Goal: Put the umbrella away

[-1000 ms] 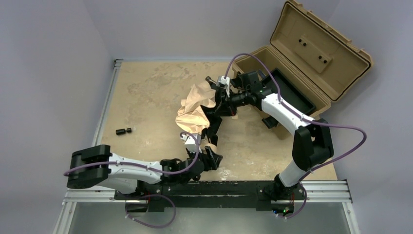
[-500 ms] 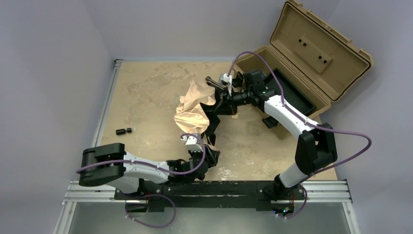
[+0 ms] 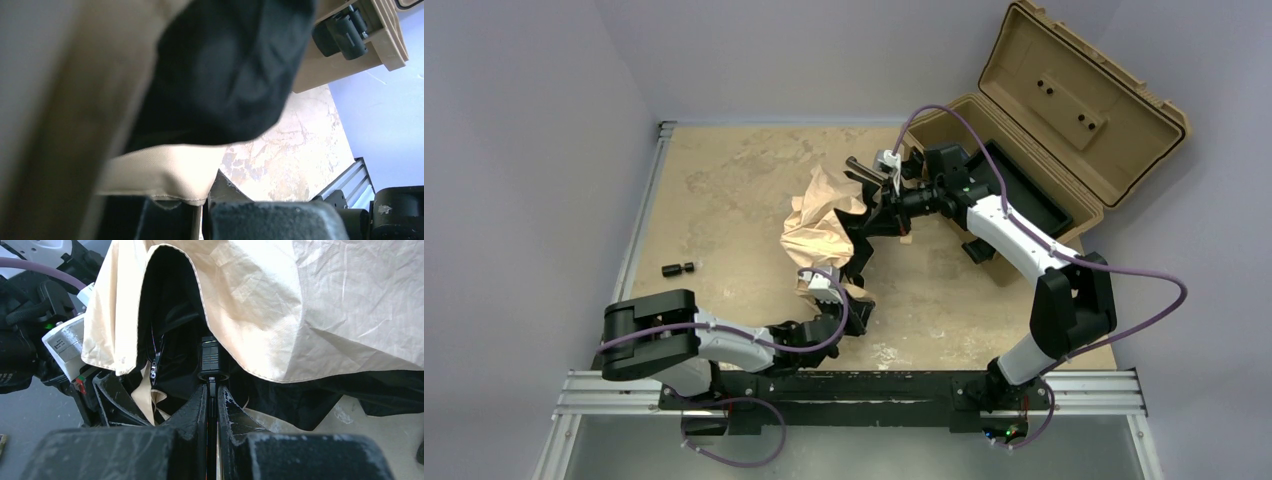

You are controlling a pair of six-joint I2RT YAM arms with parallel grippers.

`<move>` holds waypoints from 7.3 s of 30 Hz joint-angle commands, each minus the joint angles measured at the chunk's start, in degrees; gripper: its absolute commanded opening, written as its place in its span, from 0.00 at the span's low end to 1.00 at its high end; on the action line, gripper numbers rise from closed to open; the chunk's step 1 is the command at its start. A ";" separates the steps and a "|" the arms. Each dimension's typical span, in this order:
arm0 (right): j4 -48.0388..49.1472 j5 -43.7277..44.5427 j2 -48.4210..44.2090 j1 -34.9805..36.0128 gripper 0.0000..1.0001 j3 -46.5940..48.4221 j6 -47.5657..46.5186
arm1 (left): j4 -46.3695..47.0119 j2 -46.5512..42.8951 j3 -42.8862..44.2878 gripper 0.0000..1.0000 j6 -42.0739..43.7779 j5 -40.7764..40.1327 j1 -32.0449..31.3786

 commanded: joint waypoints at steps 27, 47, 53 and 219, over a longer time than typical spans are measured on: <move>-1.12 -8.44 -10.43 0.07 0.00 6.17 1.22 | -22.64 -41.31 -12.39 0.00 30.72 26.65 0.04; -8.81 -2.71 -17.47 -3.51 0.00 8.29 -8.21 | -57.40 -52.14 2.56 0.00 41.58 34.48 0.04; -9.46 -1.50 -18.67 -3.97 0.00 6.98 -10.36 | -59.39 -57.73 3.15 0.00 41.48 35.56 0.04; 2.09 -6.26 -18.78 -4.42 0.00 12.22 -18.11 | -55.82 -56.92 -7.80 0.94 -75.46 21.58 14.51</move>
